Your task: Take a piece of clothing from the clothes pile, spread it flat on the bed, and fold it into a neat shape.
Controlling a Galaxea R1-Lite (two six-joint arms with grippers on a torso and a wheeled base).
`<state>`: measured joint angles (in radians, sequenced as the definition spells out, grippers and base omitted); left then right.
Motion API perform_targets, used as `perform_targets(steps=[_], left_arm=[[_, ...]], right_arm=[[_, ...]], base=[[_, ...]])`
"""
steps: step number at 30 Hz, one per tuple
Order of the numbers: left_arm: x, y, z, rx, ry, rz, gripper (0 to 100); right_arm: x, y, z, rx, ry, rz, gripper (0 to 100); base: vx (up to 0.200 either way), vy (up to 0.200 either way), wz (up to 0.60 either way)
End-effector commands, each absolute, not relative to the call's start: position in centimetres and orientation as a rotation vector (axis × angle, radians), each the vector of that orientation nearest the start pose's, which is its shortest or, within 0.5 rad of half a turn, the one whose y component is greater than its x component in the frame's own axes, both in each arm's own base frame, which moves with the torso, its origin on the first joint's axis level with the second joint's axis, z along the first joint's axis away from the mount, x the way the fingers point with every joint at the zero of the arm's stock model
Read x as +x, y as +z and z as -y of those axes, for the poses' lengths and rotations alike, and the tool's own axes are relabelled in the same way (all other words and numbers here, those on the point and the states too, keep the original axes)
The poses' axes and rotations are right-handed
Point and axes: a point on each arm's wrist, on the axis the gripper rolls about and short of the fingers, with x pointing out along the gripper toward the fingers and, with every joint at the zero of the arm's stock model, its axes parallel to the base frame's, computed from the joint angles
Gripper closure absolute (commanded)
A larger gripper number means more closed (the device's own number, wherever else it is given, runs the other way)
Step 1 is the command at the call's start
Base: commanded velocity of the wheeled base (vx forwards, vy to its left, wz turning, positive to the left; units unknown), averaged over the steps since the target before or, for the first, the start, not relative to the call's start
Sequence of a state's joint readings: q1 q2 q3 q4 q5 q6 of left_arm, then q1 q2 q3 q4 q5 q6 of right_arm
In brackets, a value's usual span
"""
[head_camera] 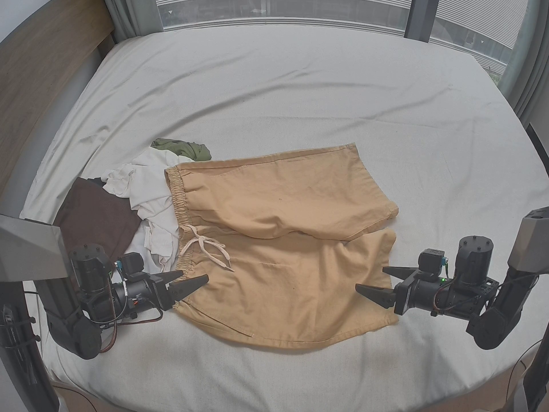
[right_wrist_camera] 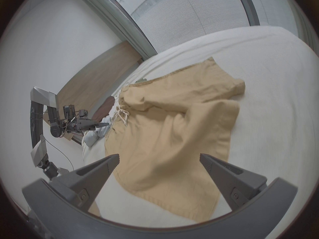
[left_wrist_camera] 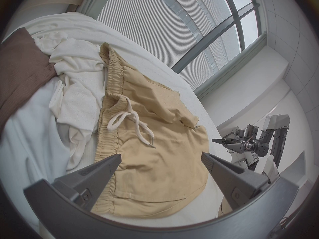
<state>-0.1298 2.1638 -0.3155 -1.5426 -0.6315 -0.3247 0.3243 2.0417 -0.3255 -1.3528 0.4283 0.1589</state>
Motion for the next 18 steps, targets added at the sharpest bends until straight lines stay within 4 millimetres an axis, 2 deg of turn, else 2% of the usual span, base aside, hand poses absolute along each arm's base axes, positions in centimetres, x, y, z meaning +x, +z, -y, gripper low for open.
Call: perform_targets(steps=[1,7,18], left_arm=[[27.8,2.3,4.5,-0.374,-0.681,-0.453,0],[27.9,1.1,3.7,-0.369,-0.651,-0.482,0],[27.4,0.1,3.3,-0.381,-0.595,-0.535,0]], right_arm=[[25.3,6.2,-9.2,0.177,0.698,-0.473,0],[24.4,6.7,-8.8,0.183,0.672,-0.569,0],[24.5,6.5,-8.7,0.184,0.666,-0.571,0]], base=[[0.0,0.0,0.0],[0.0,0.0,0.0],[0.0,0.0,0.0]])
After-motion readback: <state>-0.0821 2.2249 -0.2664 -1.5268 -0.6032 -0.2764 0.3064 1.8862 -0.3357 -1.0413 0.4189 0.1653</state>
